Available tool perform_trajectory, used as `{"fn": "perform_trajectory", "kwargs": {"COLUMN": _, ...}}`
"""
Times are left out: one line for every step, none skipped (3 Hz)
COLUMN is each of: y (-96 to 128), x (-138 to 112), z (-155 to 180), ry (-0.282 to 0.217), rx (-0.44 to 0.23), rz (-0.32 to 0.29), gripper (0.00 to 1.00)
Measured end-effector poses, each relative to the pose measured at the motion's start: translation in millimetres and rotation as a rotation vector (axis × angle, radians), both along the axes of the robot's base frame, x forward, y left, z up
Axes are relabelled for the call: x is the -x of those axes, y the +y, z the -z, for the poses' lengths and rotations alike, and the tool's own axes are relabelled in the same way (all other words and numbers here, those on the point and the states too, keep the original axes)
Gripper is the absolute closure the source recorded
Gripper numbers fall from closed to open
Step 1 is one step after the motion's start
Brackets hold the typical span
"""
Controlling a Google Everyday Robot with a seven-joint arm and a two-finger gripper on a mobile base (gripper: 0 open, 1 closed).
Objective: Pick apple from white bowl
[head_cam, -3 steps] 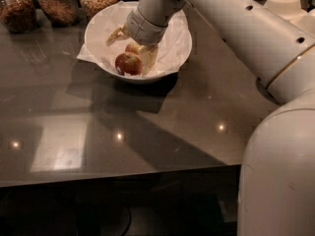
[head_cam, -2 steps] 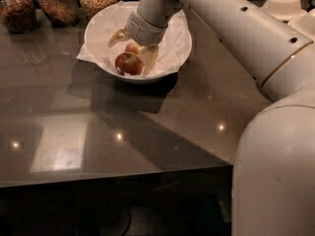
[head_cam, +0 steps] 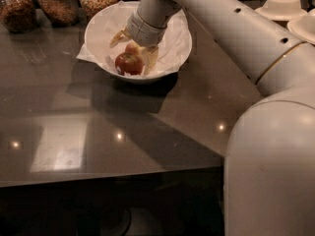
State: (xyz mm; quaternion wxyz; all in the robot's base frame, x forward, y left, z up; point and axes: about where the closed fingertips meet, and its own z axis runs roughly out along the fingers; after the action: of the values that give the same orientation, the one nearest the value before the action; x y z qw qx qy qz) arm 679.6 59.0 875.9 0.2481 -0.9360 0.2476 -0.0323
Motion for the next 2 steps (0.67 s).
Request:
{"fn": "perform_trajectory", "kwargs": {"y": 1.6, "x": -0.3, "z": 0.2, "ry": 0.001, "rx": -0.002, "rz": -0.002, "gripper": 0.44}}
{"fn": "perform_trajectory", "kwargs": {"y": 3.6, "x": 0.0, "z": -0.3, "ry": 0.003, "rx": -0.005, "rz": -0.005, "gripper": 0.66}}
